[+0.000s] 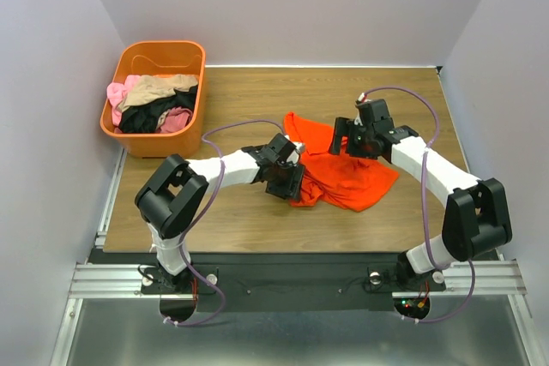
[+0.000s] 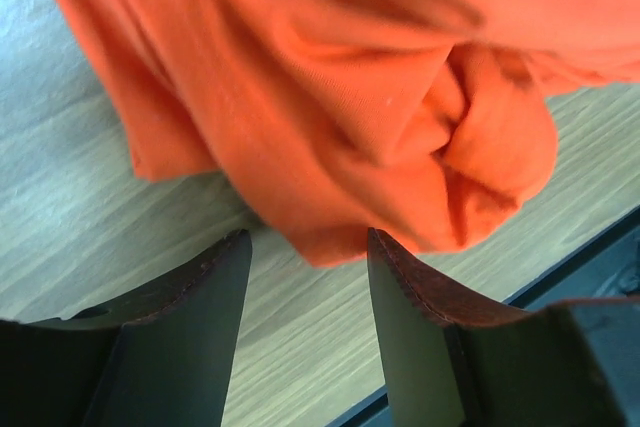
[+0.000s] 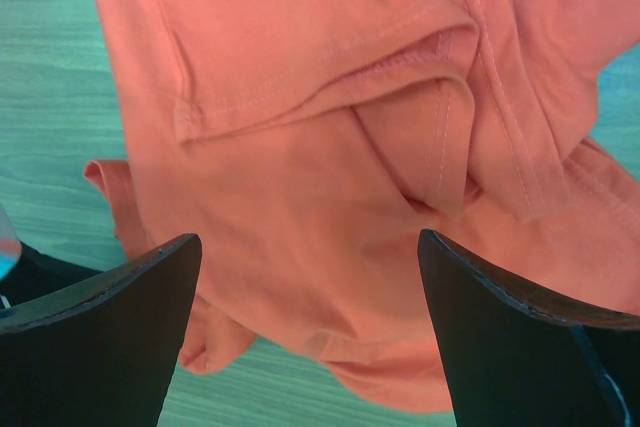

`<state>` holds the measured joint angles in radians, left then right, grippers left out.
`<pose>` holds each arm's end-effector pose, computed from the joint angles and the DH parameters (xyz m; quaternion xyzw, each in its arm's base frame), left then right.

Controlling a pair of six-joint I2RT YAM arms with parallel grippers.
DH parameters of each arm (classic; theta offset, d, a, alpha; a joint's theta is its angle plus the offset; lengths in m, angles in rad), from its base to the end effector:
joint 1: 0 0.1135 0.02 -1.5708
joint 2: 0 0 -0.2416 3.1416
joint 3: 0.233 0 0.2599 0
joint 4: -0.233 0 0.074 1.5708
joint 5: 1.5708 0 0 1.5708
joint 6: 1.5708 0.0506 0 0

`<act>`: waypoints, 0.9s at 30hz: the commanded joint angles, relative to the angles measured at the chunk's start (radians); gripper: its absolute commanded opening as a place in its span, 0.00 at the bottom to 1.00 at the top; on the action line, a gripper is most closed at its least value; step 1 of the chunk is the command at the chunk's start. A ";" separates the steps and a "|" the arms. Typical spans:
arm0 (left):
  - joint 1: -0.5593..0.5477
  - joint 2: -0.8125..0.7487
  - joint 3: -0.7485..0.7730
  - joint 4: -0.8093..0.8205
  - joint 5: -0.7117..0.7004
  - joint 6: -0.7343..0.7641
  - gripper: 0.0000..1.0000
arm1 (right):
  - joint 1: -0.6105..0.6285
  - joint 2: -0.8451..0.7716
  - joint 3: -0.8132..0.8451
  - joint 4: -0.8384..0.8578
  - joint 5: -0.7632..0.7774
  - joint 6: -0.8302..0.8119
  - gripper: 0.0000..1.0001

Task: Fold and stack the t-shirts
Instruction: Move the tshirt to the center of the board

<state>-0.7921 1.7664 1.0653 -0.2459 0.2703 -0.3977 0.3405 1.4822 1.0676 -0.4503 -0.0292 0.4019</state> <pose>0.2507 -0.2733 0.1336 0.2253 0.9167 -0.2766 0.1800 0.3153 0.1133 0.2124 0.0238 0.9380 0.1381 0.3171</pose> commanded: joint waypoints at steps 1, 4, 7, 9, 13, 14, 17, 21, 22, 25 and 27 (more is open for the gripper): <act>-0.012 0.036 0.044 -0.012 -0.020 0.017 0.61 | -0.005 -0.039 -0.008 0.035 0.017 0.014 0.95; -0.015 0.042 0.047 -0.016 -0.019 0.023 0.61 | -0.005 -0.040 -0.005 0.036 0.018 0.015 0.95; -0.018 0.045 0.051 -0.019 -0.022 0.025 0.56 | -0.005 -0.039 0.002 0.036 0.021 0.014 0.95; -0.016 0.051 0.055 -0.027 -0.028 0.025 0.50 | -0.005 -0.037 0.003 0.036 0.023 0.014 0.95; -0.018 0.073 0.058 -0.035 -0.043 0.022 0.15 | -0.005 -0.039 -0.004 0.039 0.020 0.015 0.95; -0.018 0.074 0.062 -0.039 -0.046 0.028 0.06 | -0.005 -0.040 -0.005 0.039 0.018 0.012 0.95; -0.015 0.064 0.077 -0.053 -0.095 0.030 0.00 | -0.005 -0.039 0.002 0.039 0.002 -0.021 0.95; 0.024 -0.014 0.093 -0.076 -0.154 0.001 0.00 | 0.008 -0.022 0.038 0.041 -0.032 -0.073 0.95; 0.033 -0.033 0.090 -0.079 -0.160 -0.007 0.00 | 0.014 -0.014 0.052 0.041 -0.034 -0.081 0.95; 0.082 -0.102 0.064 -0.082 -0.166 -0.035 0.00 | 0.035 0.041 0.110 0.047 -0.032 -0.092 0.94; 0.105 -0.126 0.042 -0.076 -0.161 -0.044 0.00 | 0.048 0.091 0.150 0.061 -0.037 -0.094 0.92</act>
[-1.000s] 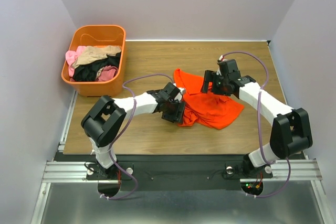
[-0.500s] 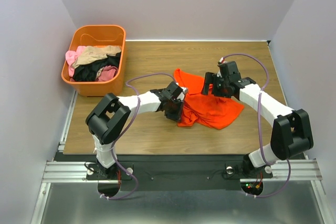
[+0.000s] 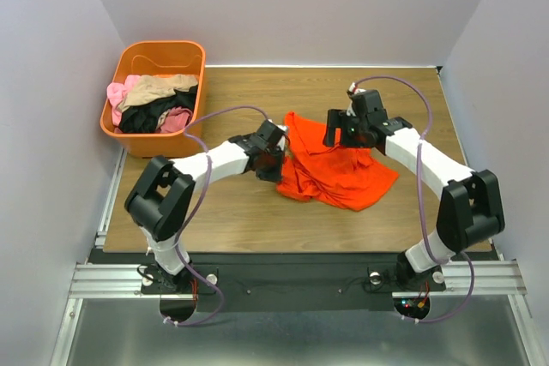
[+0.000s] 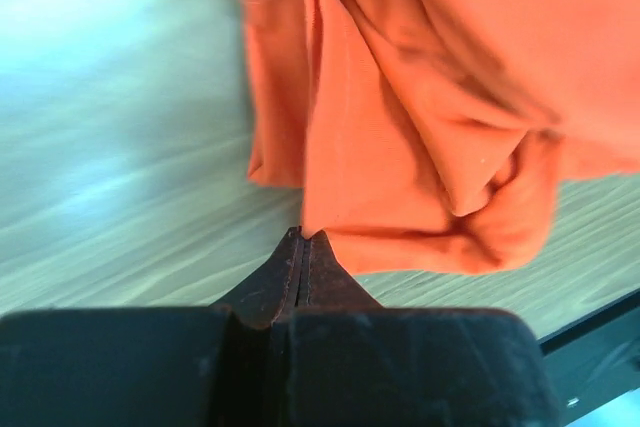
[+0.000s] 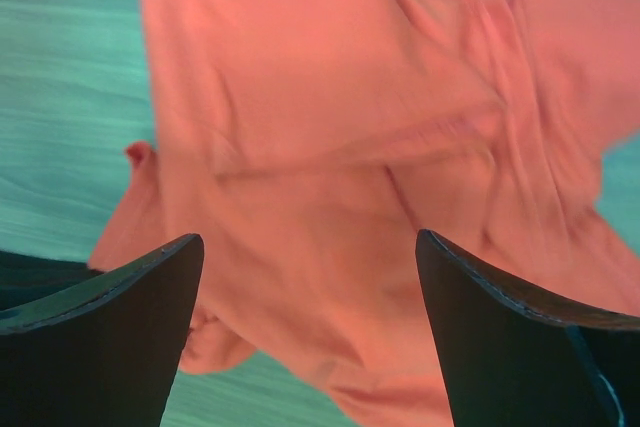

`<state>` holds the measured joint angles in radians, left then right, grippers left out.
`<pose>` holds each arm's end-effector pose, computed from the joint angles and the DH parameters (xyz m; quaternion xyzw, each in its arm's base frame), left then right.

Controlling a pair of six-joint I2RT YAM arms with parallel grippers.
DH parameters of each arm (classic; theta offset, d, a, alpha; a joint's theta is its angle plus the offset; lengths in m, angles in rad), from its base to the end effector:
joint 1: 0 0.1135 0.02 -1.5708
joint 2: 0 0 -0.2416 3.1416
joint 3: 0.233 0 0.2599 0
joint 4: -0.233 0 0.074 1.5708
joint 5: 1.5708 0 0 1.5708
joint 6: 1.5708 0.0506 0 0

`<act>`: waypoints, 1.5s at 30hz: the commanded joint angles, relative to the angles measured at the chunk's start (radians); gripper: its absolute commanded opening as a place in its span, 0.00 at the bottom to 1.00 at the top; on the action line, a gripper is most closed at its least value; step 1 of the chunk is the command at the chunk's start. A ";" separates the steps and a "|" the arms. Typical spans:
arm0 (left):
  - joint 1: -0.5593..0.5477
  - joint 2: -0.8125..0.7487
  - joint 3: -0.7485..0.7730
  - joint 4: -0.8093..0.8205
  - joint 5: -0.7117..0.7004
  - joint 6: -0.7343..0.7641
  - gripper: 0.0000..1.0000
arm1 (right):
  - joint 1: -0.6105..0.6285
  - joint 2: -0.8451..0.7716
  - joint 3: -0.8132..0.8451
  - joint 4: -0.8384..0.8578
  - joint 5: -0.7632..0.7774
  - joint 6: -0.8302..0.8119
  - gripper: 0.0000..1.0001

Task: Fold and stack the t-shirts
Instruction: Move the tshirt to the center of the board, then flatten the tshirt out

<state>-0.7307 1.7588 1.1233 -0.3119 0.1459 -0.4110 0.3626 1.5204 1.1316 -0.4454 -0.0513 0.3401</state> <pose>0.2756 -0.2569 0.1483 0.1732 0.9336 -0.2236 0.2199 0.3247 0.1259 0.2222 -0.0197 0.9325 0.1463 0.3297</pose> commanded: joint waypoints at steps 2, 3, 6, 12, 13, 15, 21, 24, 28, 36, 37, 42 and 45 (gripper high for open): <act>0.053 -0.142 -0.029 -0.016 -0.034 -0.038 0.00 | 0.044 0.092 0.115 0.065 -0.016 -0.039 0.91; 0.063 -0.154 -0.040 -0.016 -0.037 -0.046 0.00 | 0.055 0.131 0.144 0.068 -0.019 -0.052 0.89; 0.076 -0.171 -0.056 -0.009 -0.035 -0.055 0.00 | 0.068 0.188 0.177 0.068 -0.028 -0.067 0.87; 0.083 -0.190 -0.063 -0.010 -0.045 -0.064 0.00 | 0.096 0.316 0.229 0.074 -0.041 -0.096 0.82; 0.083 -0.191 -0.063 -0.010 -0.045 -0.066 0.00 | 0.099 0.333 0.235 0.074 -0.042 -0.099 0.81; 0.083 -0.196 -0.066 -0.012 -0.046 -0.069 0.00 | 0.104 0.368 0.250 0.073 -0.042 -0.099 0.78; 0.089 -0.209 -0.077 -0.019 -0.061 -0.078 0.00 | 0.107 0.399 0.241 0.073 -0.018 -0.092 0.58; 0.109 -0.223 -0.091 -0.021 -0.063 -0.084 0.00 | 0.108 0.385 0.241 0.071 0.017 -0.085 0.50; 0.142 -0.249 -0.109 -0.012 -0.063 -0.089 0.00 | 0.107 0.373 0.255 0.071 0.034 -0.076 0.48; 0.152 -0.257 -0.108 -0.015 -0.042 -0.089 0.00 | 0.107 0.386 0.284 0.073 0.022 -0.070 0.69; 0.152 -0.257 -0.111 -0.013 -0.040 -0.091 0.00 | 0.107 0.385 0.287 0.073 0.022 -0.073 0.69; 0.152 -0.259 -0.123 -0.004 -0.029 -0.097 0.00 | 0.107 0.383 0.307 0.073 0.013 -0.098 0.63; 0.152 -0.251 -0.120 -0.006 -0.026 -0.097 0.00 | 0.107 0.403 0.315 0.073 -0.013 -0.110 0.57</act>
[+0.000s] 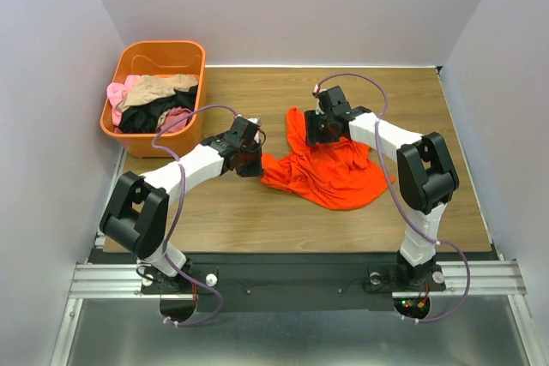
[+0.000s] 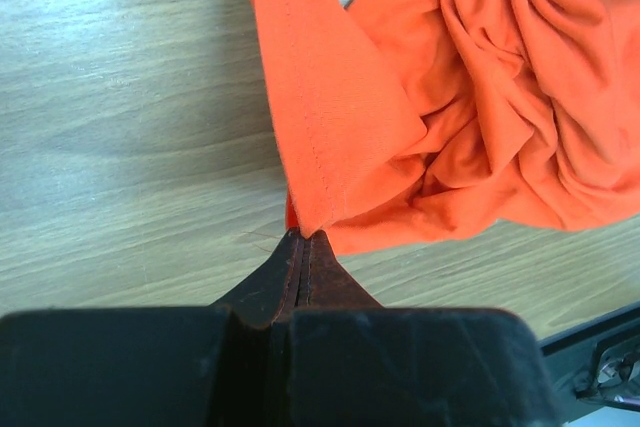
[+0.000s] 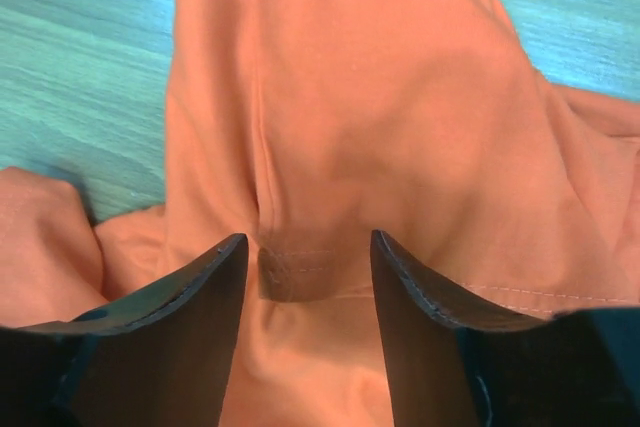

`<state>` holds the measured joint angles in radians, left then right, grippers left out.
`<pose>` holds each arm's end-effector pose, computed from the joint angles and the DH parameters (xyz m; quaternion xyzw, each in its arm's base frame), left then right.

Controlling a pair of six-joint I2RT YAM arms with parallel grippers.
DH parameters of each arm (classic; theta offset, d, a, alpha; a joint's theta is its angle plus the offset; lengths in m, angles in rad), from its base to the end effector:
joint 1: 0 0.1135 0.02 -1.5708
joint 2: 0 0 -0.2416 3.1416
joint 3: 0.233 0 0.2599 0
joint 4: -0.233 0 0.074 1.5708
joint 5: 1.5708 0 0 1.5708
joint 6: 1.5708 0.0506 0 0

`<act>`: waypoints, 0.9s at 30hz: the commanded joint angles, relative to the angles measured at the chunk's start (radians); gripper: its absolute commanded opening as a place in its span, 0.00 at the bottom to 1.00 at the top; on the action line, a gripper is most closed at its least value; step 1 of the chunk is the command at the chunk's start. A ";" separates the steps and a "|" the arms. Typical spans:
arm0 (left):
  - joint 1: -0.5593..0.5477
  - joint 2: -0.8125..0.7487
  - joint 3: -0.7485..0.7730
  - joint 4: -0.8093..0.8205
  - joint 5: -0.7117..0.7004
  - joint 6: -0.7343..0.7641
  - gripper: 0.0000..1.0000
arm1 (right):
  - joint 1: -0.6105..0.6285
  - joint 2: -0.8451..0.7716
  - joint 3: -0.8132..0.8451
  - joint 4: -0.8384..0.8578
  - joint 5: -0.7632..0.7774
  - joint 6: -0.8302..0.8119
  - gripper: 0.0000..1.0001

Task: Fold and stack the t-shirts
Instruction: Flatten the tshirt out

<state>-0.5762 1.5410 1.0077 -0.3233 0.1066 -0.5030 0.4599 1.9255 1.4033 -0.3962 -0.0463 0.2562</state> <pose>0.2843 -0.1911 0.1842 0.0529 0.9343 -0.2222 0.2738 0.3831 0.1923 0.1670 -0.1037 0.9414 0.1328 0.2924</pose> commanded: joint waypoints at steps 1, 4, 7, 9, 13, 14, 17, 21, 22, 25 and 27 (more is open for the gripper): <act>-0.002 -0.035 -0.003 0.006 0.013 -0.003 0.00 | 0.010 0.003 0.045 0.023 -0.029 -0.026 0.56; -0.002 -0.036 0.000 0.001 0.010 -0.005 0.00 | 0.011 0.012 0.043 0.022 -0.064 -0.023 0.54; -0.002 -0.038 -0.001 0.000 0.008 -0.006 0.00 | 0.011 0.015 0.036 0.022 -0.087 -0.023 0.54; -0.002 -0.036 -0.001 0.000 0.010 -0.006 0.00 | 0.011 0.015 0.023 0.020 -0.090 -0.026 0.54; -0.002 -0.036 -0.003 -0.002 0.010 -0.008 0.00 | 0.011 0.020 0.002 0.020 -0.092 -0.029 0.49; -0.002 -0.038 -0.004 -0.002 0.010 -0.009 0.00 | 0.011 0.021 -0.001 0.020 -0.084 -0.028 0.47; -0.001 -0.044 -0.009 -0.003 0.008 -0.011 0.00 | 0.011 0.017 -0.001 0.020 -0.072 -0.028 0.38; -0.002 -0.048 -0.017 0.000 0.008 -0.016 0.00 | 0.010 0.006 0.013 0.019 -0.049 -0.020 0.22; -0.002 -0.048 -0.018 0.001 0.008 -0.016 0.00 | 0.011 0.004 0.017 0.020 -0.049 -0.017 0.14; -0.002 -0.050 -0.018 0.001 0.002 -0.017 0.00 | 0.010 0.004 0.017 0.020 -0.050 -0.002 0.00; 0.004 -0.056 -0.011 -0.019 -0.025 -0.014 0.00 | 0.008 -0.005 0.022 0.014 -0.034 0.003 0.00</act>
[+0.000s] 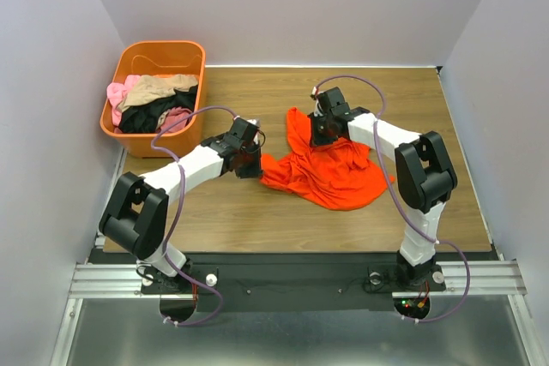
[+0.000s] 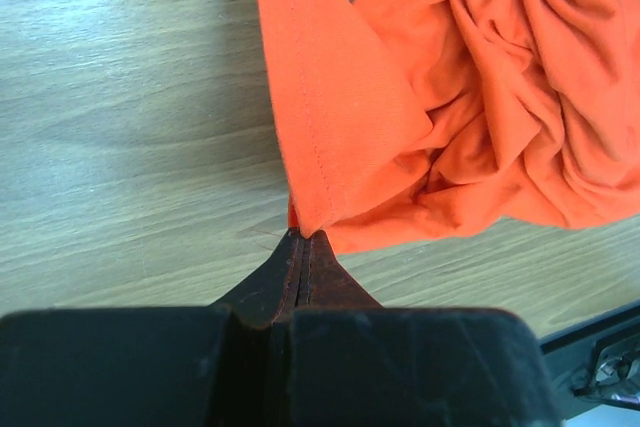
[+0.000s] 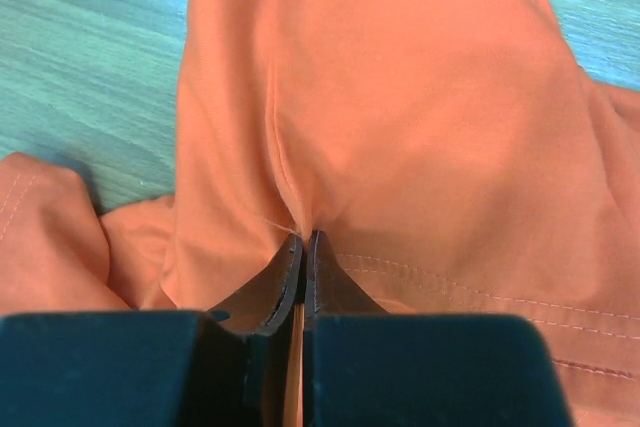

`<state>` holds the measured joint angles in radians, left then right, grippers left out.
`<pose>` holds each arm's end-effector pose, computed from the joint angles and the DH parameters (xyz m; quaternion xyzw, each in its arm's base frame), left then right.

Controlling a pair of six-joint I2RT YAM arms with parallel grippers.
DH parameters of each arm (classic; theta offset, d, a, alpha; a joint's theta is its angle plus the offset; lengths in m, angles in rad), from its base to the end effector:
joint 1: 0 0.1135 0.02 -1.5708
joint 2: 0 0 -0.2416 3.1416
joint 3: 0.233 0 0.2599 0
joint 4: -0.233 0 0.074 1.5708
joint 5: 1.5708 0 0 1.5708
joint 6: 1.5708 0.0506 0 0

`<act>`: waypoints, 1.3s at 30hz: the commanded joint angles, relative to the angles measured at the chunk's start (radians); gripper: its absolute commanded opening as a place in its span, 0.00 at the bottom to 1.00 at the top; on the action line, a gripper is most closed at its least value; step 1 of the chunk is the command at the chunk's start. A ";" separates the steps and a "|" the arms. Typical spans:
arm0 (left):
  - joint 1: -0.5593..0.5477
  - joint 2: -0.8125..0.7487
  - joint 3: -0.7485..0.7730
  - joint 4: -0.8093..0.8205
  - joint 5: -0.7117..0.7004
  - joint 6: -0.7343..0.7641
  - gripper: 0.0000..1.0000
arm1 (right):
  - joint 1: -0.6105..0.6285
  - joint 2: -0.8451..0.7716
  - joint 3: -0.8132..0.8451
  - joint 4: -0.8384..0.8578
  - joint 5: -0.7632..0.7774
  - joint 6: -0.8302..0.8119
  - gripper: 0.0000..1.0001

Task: Fold and stack the t-shirts
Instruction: Flatten the tshirt out

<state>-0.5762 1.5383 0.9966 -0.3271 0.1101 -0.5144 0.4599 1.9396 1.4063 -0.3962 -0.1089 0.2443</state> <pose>0.2821 -0.1899 0.1811 0.0479 0.9366 -0.2222 0.2667 0.3826 0.1957 0.1624 -0.1190 0.9403 0.1570 0.2776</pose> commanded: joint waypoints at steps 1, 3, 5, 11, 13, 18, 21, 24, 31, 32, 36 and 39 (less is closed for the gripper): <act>0.018 -0.067 0.008 -0.024 -0.061 -0.001 0.00 | 0.003 -0.030 0.023 0.011 0.044 0.024 0.00; 0.095 -0.089 0.040 -0.042 -0.066 0.016 0.00 | -0.039 -0.083 0.048 -0.004 0.067 0.044 0.00; 0.157 -0.125 0.089 -0.056 -0.066 0.036 0.00 | -0.099 -0.125 0.081 -0.019 0.057 0.064 0.00; 0.341 -0.152 0.423 -0.159 -0.164 0.105 0.00 | -0.370 -0.238 0.304 -0.099 0.089 0.027 0.00; 0.395 -0.150 0.519 -0.174 -0.165 0.106 0.00 | -0.408 -0.264 0.371 -0.135 0.138 0.004 0.00; 0.463 -0.184 0.629 -0.179 -0.178 0.114 0.00 | -0.497 -0.323 0.523 -0.158 0.222 -0.014 0.00; 0.483 -0.219 0.643 -0.161 -0.176 0.125 0.00 | -0.521 -0.355 0.591 -0.159 0.325 -0.039 0.00; 0.496 -0.250 0.642 -0.159 -0.145 0.119 0.00 | -0.527 -0.369 0.652 -0.155 0.397 -0.083 0.00; 0.496 -0.270 0.541 -0.086 0.080 0.070 0.00 | -0.532 -0.334 0.712 -0.155 0.489 -0.106 0.00; 0.496 -0.265 0.521 -0.073 0.100 0.067 0.00 | -0.532 -0.330 0.709 -0.155 0.486 -0.097 0.00; 0.493 -0.231 0.426 -0.040 0.177 0.065 0.00 | -0.532 -0.327 0.642 -0.156 0.500 -0.063 0.00; 0.472 -0.204 0.353 -0.015 0.197 0.083 0.00 | -0.532 -0.318 0.547 -0.162 0.511 -0.054 0.12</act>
<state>-0.0887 1.3094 1.4044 -0.4156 0.2333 -0.4438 -0.0608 1.6127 2.0178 -0.5606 0.3508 0.1753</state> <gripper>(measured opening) 0.025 0.083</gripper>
